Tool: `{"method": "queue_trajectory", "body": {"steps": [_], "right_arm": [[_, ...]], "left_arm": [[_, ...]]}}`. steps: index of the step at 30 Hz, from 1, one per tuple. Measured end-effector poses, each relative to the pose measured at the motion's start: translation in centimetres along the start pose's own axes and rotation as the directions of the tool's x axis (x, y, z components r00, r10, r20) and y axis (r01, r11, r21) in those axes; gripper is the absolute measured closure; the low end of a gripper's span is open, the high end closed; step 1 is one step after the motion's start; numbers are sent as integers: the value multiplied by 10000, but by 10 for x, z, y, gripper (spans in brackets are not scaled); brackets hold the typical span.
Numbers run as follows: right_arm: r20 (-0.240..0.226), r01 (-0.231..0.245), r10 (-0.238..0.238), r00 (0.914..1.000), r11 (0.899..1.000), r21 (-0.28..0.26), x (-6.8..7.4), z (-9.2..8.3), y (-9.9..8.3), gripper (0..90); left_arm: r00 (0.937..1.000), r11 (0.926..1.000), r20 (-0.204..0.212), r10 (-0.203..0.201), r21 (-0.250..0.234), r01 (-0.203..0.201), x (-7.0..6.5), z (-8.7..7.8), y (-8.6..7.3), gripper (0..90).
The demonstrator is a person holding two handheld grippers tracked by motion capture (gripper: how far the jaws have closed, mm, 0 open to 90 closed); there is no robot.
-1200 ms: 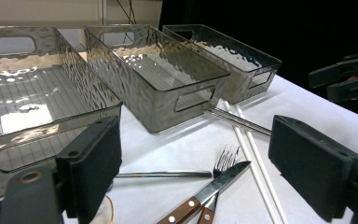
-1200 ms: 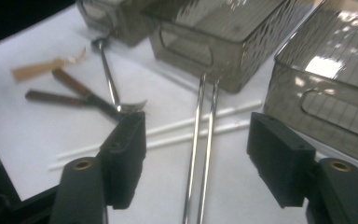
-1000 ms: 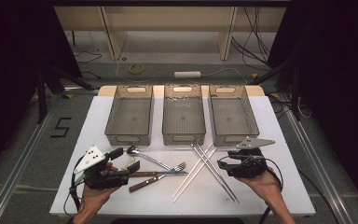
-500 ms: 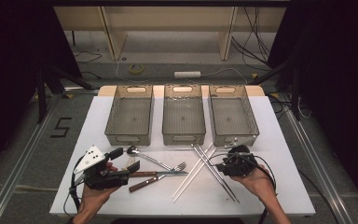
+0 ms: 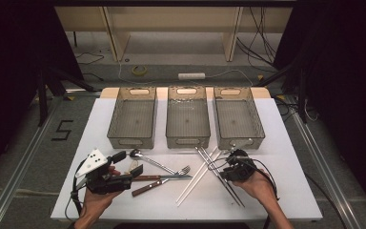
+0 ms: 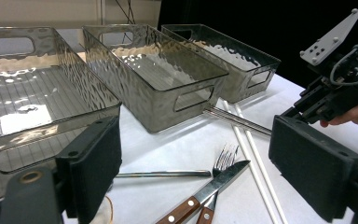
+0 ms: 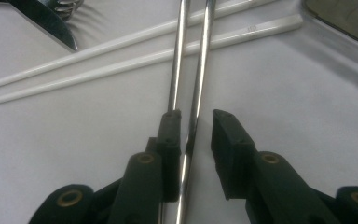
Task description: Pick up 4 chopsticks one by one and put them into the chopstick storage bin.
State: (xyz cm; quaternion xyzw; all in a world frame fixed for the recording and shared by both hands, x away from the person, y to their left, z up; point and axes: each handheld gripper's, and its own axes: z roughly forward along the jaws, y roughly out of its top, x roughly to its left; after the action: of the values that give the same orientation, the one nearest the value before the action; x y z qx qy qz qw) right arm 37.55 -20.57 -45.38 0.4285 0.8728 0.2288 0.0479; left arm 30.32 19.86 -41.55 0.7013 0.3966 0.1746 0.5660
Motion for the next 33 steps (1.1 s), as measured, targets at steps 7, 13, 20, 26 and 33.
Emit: {"method": "queue_trajectory", "body": {"steps": [7, 13, 20, 26, 33], "right_arm": [[143, 55, -60, 9999, 9994, 337, 2, 8, 2, 765], [308, 205, -222, 9993, 9983, 542, 4, 12, 4, 805], [270, 44, -58, 9996, 9986, 529, 0, 13, 4, 854], [104, -255, 251, 9996, 9988, 422, -5, 11, 3, 862], [-57, 154, -154, 9999, 9998, 134, -5, -2, 3, 865]], "left_arm": [[10000, 10000, -2, 9, 12, -9, 0, 0, 0, 166], [10000, 10000, -4, -1, -4, 1, 0, 0, 0, 166], [10000, 10000, -16, -4, -4, 4, 0, 0, 0, 168], [10000, 10000, -11, 1, 2, -1, 0, -1, 0, 168], [9999, 9998, 94, -40, 200, 38, 0, 3, 2, 168]]}}
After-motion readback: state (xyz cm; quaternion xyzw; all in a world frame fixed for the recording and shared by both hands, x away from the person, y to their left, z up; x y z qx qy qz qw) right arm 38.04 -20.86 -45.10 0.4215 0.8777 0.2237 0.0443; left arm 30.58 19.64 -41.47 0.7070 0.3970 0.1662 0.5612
